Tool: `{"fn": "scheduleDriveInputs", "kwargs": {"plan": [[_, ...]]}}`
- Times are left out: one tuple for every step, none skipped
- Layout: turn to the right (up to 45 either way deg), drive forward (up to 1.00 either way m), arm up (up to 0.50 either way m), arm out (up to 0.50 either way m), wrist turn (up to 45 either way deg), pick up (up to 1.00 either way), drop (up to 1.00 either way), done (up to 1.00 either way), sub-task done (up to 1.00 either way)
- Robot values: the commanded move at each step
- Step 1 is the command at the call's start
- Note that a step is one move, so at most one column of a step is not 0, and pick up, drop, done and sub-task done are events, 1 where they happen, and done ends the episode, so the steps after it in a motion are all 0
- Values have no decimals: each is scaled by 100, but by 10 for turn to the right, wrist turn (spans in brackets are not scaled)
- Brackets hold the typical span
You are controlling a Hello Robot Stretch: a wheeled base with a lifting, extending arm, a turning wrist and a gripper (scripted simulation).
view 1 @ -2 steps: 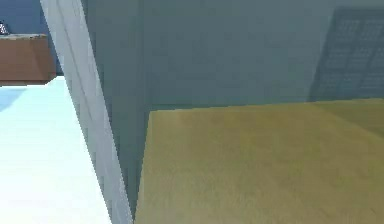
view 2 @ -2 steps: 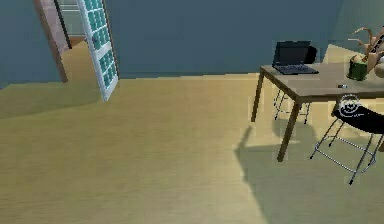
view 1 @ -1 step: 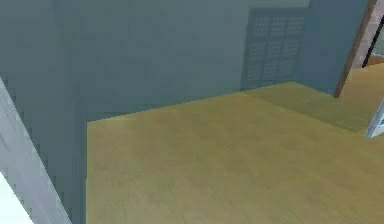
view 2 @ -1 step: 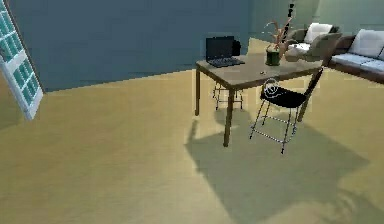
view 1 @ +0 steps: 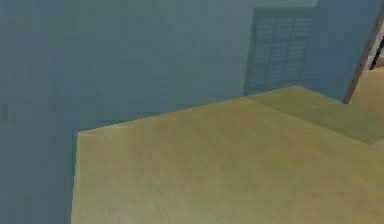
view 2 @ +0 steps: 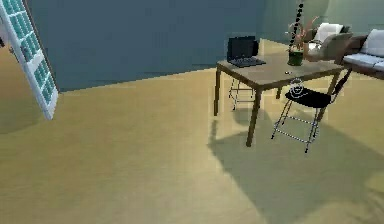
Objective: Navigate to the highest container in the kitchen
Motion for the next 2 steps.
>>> {"fn": "scheduleDriveInputs", "kwargs": {"plan": [[-450,0,0,0,0,0,0,0,0],[-360,0,0,0,0,0,0,0,0]]}}
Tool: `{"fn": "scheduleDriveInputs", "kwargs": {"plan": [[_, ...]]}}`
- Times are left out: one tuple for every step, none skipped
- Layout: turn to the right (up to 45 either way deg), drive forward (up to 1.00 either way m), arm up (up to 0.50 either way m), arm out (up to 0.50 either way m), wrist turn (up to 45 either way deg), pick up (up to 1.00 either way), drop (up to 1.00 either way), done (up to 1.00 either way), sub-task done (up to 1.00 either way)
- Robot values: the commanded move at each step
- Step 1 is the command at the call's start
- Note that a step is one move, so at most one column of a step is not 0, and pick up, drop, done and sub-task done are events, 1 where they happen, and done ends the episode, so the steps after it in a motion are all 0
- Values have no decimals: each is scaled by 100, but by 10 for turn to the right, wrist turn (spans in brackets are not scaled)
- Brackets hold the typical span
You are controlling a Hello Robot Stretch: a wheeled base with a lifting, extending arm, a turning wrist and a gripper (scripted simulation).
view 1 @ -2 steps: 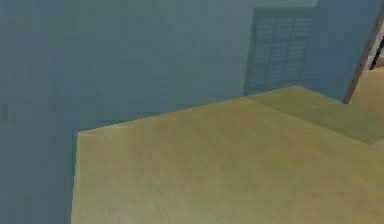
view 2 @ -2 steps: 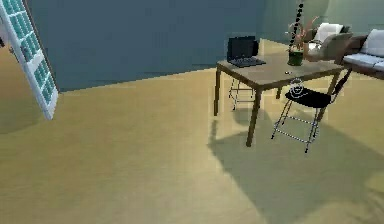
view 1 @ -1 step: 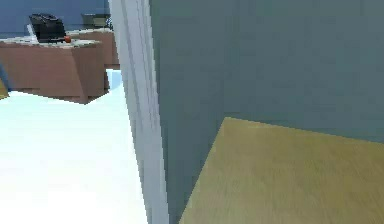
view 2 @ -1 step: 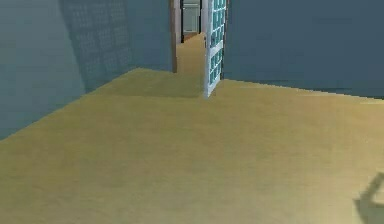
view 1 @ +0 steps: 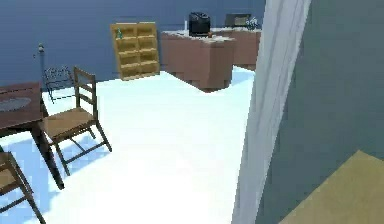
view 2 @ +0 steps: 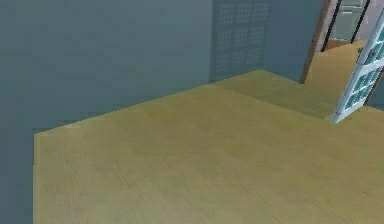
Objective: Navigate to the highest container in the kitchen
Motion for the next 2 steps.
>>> {"fn": "scheduleDriveInputs", "kwargs": {"plan": [[0,10,0,0,0,0,0,0,0],[-120,0,0,0,0,0,0,0,0]]}}
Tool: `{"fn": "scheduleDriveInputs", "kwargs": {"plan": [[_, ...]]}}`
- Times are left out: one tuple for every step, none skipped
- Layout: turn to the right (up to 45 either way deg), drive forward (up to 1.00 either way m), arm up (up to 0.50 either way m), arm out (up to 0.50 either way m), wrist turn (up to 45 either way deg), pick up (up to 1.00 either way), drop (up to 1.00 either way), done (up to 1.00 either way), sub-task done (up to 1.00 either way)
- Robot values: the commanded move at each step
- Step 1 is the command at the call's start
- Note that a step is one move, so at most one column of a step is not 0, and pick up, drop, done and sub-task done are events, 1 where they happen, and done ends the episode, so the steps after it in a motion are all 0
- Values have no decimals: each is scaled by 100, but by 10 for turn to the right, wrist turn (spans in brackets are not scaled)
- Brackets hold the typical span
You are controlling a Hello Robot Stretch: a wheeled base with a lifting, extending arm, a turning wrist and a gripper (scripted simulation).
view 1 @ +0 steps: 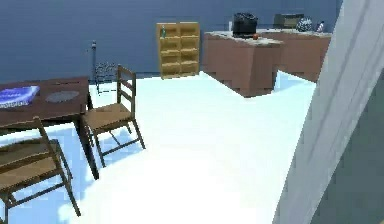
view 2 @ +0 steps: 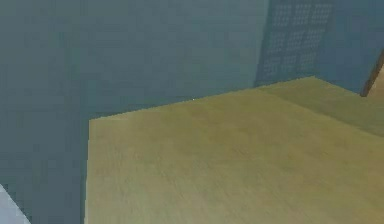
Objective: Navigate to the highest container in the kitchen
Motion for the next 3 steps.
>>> {"fn": "scheduleDriveInputs", "kwargs": {"plan": [[0,10,0,0,0,0,0,0,0],[-450,0,0,0,0,0,0,0,0],[-30,0,0,0,0,0,0,0,0]]}}
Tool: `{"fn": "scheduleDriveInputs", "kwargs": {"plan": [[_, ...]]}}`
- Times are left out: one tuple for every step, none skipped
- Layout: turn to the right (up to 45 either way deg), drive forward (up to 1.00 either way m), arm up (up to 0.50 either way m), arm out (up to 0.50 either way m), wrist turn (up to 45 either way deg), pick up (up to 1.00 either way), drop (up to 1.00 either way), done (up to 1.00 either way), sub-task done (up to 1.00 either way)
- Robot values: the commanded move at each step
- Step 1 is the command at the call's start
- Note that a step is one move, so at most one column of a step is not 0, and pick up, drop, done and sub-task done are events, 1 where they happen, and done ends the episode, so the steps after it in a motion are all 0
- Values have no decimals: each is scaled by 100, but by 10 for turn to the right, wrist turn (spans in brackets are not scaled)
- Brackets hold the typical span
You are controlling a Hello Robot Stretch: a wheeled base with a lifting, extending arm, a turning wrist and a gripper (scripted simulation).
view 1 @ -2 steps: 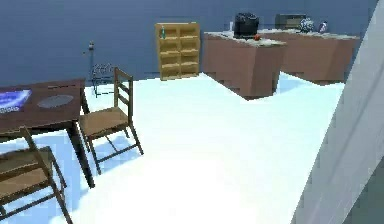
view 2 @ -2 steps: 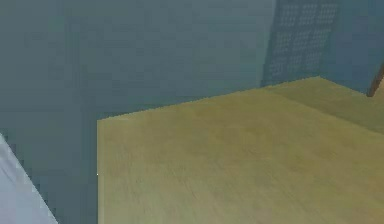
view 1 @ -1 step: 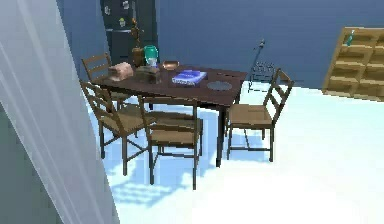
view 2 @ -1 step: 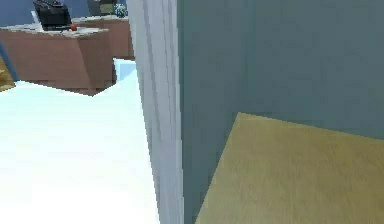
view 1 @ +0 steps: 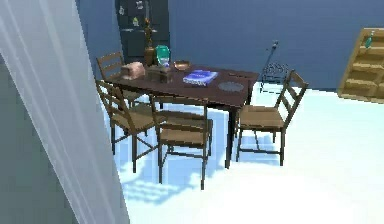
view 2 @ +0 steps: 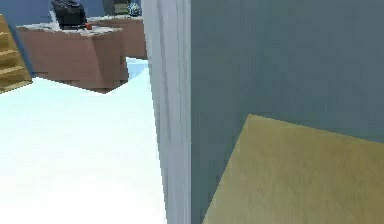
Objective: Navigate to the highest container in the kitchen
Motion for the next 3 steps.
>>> {"fn": "scheduleDriveInputs", "kwargs": {"plan": [[0,75,0,0,0,0,0,0,0],[-450,0,0,0,0,0,0,0,0],[-180,0,0,0,0,0,0,0,0]]}}
